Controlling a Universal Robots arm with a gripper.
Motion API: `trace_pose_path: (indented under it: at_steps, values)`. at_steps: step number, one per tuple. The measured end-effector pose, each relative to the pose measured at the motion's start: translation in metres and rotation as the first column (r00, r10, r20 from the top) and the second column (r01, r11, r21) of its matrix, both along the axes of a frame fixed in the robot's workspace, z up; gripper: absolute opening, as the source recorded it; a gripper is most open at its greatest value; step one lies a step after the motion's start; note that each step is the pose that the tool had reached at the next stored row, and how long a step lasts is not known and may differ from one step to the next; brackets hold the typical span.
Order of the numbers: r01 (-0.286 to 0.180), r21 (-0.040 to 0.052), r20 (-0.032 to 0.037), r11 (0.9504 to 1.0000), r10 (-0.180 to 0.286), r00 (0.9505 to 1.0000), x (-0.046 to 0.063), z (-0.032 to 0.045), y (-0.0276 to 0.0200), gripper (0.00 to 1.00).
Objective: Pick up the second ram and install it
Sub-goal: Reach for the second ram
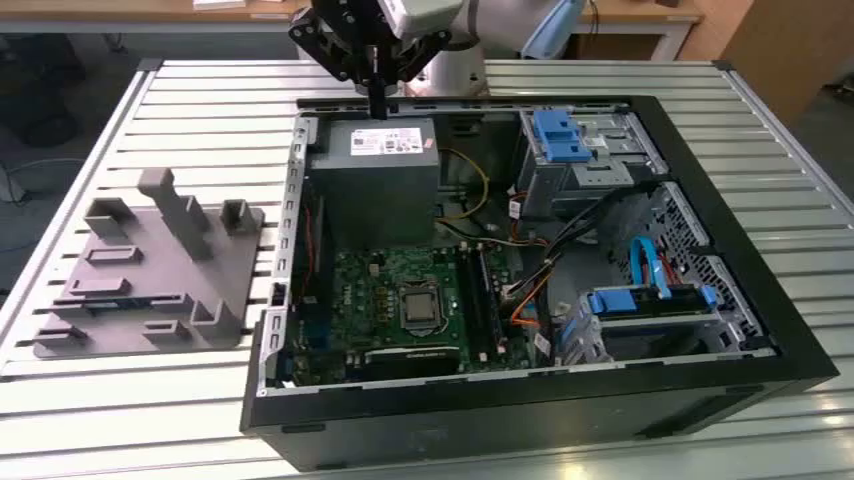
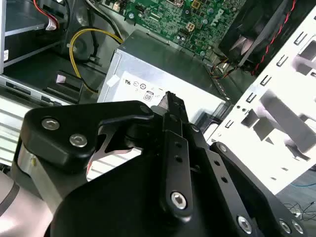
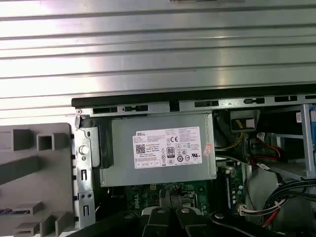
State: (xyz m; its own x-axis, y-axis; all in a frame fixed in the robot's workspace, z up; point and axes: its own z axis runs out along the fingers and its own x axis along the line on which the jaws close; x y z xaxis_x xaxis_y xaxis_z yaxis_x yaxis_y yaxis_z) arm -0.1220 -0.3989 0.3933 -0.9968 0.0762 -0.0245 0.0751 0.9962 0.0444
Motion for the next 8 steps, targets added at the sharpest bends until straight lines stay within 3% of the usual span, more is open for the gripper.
trace_pose_path:
  at_steps: [8]
  values:
    - [0.0,-0.0001,0.0,1.0,0.0,1.0,-0.0007,0.0,0.0,0.1]
